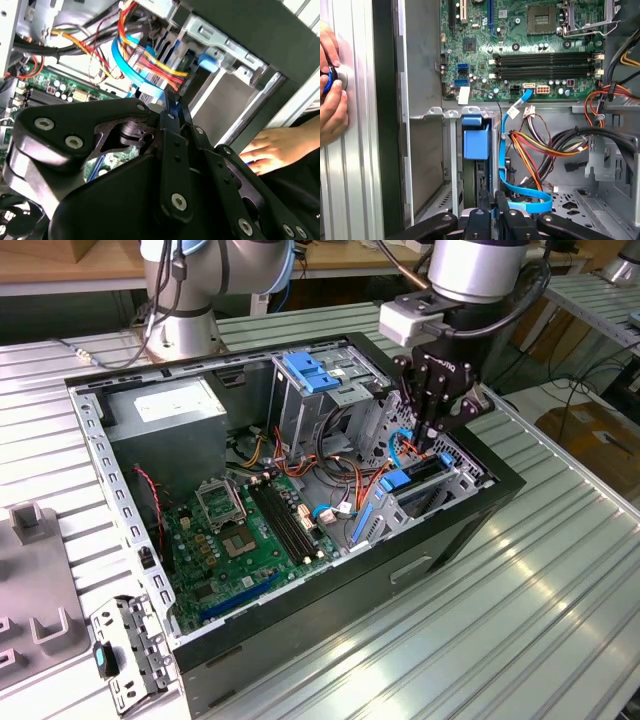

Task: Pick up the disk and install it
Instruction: 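Insert the second disk wire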

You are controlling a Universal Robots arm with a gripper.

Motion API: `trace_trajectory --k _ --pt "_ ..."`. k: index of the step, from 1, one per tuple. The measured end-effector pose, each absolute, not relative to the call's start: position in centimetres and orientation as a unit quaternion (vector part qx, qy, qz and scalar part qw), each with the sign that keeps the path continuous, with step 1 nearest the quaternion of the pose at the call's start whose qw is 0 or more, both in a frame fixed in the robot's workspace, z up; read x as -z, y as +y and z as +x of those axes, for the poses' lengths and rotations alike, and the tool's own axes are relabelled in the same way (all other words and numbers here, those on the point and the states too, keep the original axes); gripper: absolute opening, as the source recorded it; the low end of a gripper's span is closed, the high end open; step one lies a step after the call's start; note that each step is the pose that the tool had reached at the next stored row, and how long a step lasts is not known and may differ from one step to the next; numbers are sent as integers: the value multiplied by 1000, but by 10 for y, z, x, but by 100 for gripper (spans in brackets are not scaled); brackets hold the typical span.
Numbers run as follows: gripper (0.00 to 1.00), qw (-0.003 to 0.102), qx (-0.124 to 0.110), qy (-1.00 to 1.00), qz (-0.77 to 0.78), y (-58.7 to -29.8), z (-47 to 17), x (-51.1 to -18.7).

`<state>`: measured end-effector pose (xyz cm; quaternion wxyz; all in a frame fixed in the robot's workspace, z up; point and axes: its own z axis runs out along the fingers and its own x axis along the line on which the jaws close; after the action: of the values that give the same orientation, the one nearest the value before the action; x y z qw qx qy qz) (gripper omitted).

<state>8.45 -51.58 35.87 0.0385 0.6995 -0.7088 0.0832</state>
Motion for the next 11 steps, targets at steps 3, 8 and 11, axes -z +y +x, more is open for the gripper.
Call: trace_trajectory --k 3,8,11 --pt "16 37 -84 -709 699 -516 76 -359" --pt "16 33 -83 -709 699 -520 69 -358" --pt "16 34 -83 -713 696 -522 69 -357"
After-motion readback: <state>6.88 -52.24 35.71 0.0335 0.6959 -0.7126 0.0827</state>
